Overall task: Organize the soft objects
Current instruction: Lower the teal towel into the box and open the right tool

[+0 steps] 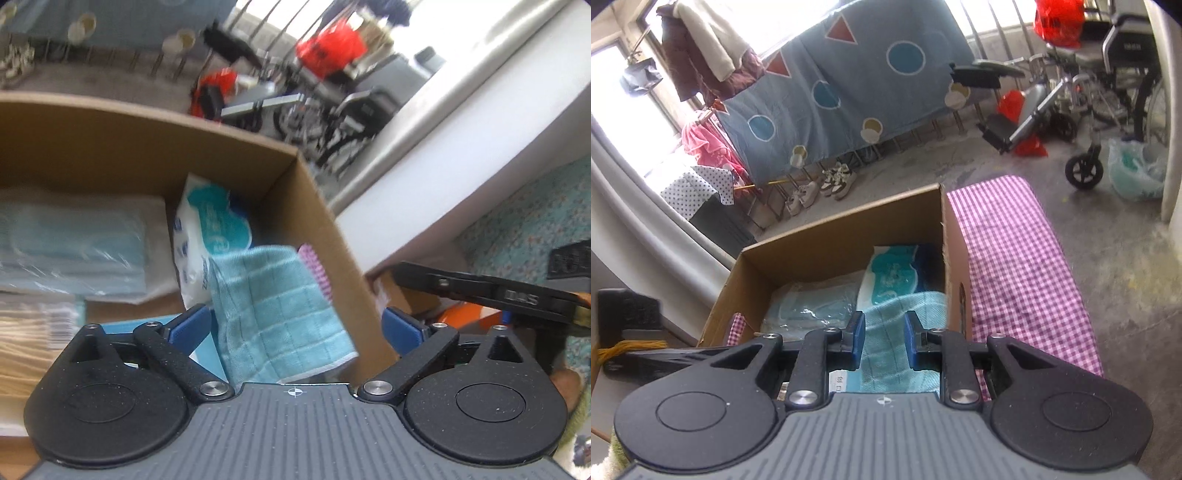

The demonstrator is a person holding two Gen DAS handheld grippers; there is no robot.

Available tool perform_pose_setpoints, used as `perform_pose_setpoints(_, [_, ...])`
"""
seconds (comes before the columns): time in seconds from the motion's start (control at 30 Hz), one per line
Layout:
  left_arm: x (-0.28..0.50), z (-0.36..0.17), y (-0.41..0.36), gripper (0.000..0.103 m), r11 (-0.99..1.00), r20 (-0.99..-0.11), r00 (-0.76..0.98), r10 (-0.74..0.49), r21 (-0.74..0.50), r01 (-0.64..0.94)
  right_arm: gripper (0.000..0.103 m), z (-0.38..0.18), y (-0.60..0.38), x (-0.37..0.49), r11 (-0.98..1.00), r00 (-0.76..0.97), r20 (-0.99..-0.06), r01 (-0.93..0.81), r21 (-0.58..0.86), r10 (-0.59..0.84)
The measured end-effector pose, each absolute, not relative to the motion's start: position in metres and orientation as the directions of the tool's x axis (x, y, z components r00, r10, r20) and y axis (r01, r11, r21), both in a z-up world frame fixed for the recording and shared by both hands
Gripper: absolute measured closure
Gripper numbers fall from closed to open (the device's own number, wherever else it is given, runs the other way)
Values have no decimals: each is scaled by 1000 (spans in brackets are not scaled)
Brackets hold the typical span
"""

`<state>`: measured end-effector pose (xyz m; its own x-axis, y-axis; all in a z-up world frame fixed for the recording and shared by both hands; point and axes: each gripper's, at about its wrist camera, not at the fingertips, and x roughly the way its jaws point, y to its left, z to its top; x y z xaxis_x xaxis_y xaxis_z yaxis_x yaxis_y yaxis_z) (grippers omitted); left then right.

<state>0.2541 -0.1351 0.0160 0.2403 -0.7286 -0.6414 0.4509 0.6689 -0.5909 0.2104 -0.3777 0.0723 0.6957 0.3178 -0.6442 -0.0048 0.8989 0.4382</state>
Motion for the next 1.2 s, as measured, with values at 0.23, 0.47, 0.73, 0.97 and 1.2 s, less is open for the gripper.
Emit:
perform_pose_setpoints(0.23, [219,58,-81,0,648,-546,356,-758,-571,504,78,84,-348,225,913,665,-671,-39,407,328])
perform_pose_setpoints(0.47, [182,60,-27,0,648,-502,410,-761,-577,496,59,65,-292,275,967,543,-802,-88,240,248])
perform_pose_setpoints(0.73, [158,41,13,0,618,-455,421,-785,-620,483,58,-23,-268,342,997,185,-980,-44,64,71])
perform_pose_setpoints(0.97, [156,32,39,0,608,-416,452,-790,-633,480,55,-41,-272,349,997,60,-995,-6,75,75])
perform_pose_setpoints(1.2, [155,28,62,0,593,-371,479,-796,-636,493,54,12,-272,348,994,217,-970,-10,108,108])
